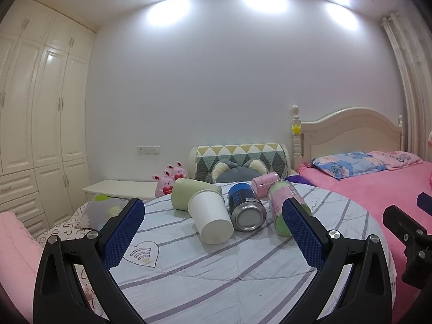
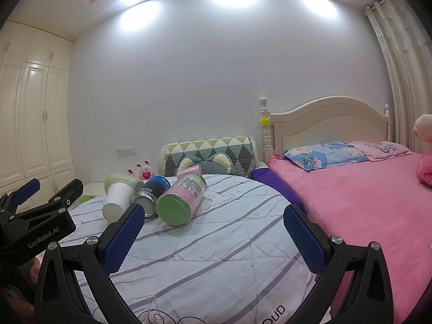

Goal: Flip cup upright

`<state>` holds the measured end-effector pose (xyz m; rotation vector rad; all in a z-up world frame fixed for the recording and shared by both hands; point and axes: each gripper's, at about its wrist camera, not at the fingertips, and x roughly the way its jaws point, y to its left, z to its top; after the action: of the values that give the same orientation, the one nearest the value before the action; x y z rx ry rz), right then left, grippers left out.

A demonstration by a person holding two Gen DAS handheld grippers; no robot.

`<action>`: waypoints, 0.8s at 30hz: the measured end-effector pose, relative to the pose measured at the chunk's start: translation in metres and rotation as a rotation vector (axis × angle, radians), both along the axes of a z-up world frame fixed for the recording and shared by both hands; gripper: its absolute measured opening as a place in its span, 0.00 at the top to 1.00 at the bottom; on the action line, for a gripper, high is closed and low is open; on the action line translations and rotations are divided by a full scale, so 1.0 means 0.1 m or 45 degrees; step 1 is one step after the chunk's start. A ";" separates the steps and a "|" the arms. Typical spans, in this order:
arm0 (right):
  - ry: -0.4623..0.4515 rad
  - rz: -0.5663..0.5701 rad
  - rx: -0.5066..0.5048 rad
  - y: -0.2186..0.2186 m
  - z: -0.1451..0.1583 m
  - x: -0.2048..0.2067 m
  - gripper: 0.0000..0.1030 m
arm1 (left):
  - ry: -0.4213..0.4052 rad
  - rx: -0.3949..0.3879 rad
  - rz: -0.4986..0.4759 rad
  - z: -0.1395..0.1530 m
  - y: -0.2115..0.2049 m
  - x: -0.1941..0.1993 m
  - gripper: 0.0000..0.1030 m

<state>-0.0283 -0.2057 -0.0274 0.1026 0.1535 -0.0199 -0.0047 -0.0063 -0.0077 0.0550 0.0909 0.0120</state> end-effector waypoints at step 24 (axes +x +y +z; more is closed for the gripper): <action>0.022 0.008 -0.017 0.05 0.00 0.00 0.00 | 0.016 0.025 0.011 0.02 -0.02 -0.03 0.00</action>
<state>-0.0282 -0.2010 -0.0279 0.0884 0.1707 -0.0152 -0.0080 -0.0086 -0.0054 0.0745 0.1033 0.0209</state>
